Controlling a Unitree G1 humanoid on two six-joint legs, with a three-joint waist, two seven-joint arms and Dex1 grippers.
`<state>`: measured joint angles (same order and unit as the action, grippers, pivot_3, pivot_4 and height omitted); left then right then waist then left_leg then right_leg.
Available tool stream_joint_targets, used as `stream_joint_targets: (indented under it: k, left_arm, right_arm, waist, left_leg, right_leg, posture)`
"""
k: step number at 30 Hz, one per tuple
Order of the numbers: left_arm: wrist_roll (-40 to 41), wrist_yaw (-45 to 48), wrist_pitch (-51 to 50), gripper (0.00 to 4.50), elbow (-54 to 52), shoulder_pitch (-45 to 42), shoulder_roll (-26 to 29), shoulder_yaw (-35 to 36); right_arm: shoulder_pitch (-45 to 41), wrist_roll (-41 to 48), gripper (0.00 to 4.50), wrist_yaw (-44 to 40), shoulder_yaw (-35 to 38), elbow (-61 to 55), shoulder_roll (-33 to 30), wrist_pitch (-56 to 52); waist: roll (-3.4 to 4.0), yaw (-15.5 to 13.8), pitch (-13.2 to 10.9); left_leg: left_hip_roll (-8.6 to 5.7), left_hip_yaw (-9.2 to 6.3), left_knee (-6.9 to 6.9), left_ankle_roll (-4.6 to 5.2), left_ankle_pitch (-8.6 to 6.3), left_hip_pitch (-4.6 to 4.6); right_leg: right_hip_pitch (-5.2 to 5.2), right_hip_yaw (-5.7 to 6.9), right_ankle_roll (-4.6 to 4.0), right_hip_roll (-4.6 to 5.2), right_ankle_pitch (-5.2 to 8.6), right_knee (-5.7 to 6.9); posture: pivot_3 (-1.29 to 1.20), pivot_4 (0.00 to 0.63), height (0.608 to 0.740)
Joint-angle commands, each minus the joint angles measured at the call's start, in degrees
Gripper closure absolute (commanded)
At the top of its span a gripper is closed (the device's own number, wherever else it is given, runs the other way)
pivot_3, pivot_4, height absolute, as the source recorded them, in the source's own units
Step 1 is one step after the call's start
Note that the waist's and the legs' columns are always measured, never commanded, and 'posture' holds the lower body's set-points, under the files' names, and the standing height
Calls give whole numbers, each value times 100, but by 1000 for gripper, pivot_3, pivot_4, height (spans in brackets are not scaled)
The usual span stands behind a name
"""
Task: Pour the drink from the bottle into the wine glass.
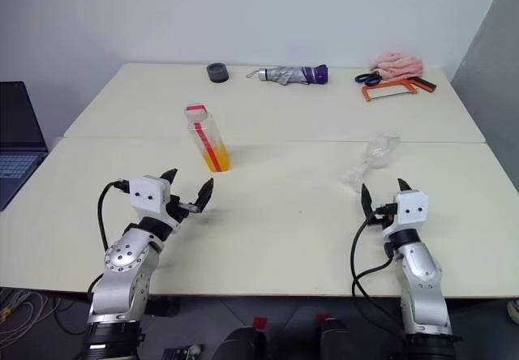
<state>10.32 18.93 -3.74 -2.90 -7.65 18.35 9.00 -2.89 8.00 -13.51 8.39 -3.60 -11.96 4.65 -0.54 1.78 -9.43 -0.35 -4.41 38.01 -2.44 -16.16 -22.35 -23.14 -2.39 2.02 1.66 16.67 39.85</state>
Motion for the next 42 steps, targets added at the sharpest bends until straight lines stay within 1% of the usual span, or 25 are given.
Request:
stream_joint_targets:
  k: [1, 4, 9, 13, 19, 26, 27, 29, 34, 36, 38, 42]
  left_arm:
    - [-5, -29, 92, 35, -203, -56, 36, 54]
    - [-51, -117, -11, 35, -259, -19, 10, 38]
    - [172, -126, -229, 35, -337, 11, -72, 102]
    - [165, -106, -188, 35, -302, 17, -52, 104]
    - [185, -251, 2, 35, -201, -54, -179, 194]
    - [11, -458, 2, 35, -211, -103, -281, 84]
    - [-122, -545, 9, 35, -202, -118, -267, 34]
    - [-285, -737, 28, 35, -163, -197, -327, -14]
    - [-481, -999, -198, 35, -73, -497, -390, -83]
    - [-542, -1112, -365, 35, -30, -684, -433, -127]
    - [-564, -1162, -474, 35, 6, -834, -476, -160]
    - [-514, -1206, -660, 35, 125, -1137, -578, -211]
  right_arm:
    - [-48, 17, 0, -9, 3, -90, -8, 125]
    - [-65, 13, 0, -31, -8, -62, -31, 124]
    - [-91, 19, 0, -97, -48, -30, -70, 129]
    - [-121, 38, 0, -158, -69, -5, -82, 122]
    - [-108, 60, 0, -222, -71, -7, -74, 106]
    - [-115, 69, 0, -290, -30, -37, -102, 127]
    - [-109, 90, 0, -323, -25, -49, -116, 117]
    - [-56, 242, 0, -605, -80, -203, -228, 19]
    - [-46, 880, 0, -1468, -318, -1127, -738, -687]
    - [-151, 1398, 0, -1808, -436, -1599, -1020, -1383]
    - [-276, 1717, 0, -2009, -541, -1882, -1237, -1914]
    - [-609, 1924, 0, -2077, -705, -2171, -1455, -2541]
  waist:
    - [0, 0, 0]
    - [0, 0, 0]
    - [0, 0, 0]
    - [0, 0, 0]
    - [0, -1, 0]
    - [0, -1, 0]
    - [0, -2, 0]
    - [0, -2, 0]
    - [0, 0, 0]
    - [-1, 3, 0]
    - [-2, 1, -1]
    - [-4, -1, -2]
  left_leg:
    - [0, 0, 0, 0, 0, 0]
    - [0, 0, 0, 0, 0, 0]
    - [0, 0, 0, 0, 0, 0]
    - [0, 0, 0, 0, 0, 0]
    - [0, 0, 0, 0, 0, 0]
    - [0, 0, 0, 0, 0, 0]
    - [-1, 0, 0, 0, 0, 0]
    - [-1, 0, 0, 0, 0, 0]
    - [-2, -1, 2, 0, 0, -1]
    - [-2, -1, 2, 0, 0, -1]
    - [-3, -3, 3, 0, 0, -1]
    - [-5, -5, 5, 1, 0, -2]
  right_leg:
    - [0, 0, 0, 0, 0, 0]
    - [0, 0, 0, 0, 0, 0]
    - [0, 0, 0, 0, 0, 0]
    - [0, 0, 0, 0, 0, 0]
    - [0, 0, 0, 0, 0, 0]
    - [0, 0, 0, 0, 0, 0]
    - [0, 0, 0, 0, 0, 0]
    - [0, 0, 0, 0, 0, 0]
    - [0, 0, 0, 0, 0, 0]
    - [1, 1, 0, -2, 0, 0]
    - [2, 3, 0, -3, 0, -1]
    - [3, 4, 0, -3, 0, -1]
  posture:
    - [0, 150, 740]
    - [0, 150, 740]
    - [0, 150, 740]
    - [0, 150, 740]
    - [0, 150, 740]
    - [0, 150, 740]
    - [0, 150, 740]
    - [0, 150, 740]
    - [0, 150, 740]
    - [0, 150, 740]
    - [0, 150, 740]
    - [0, 150, 740]
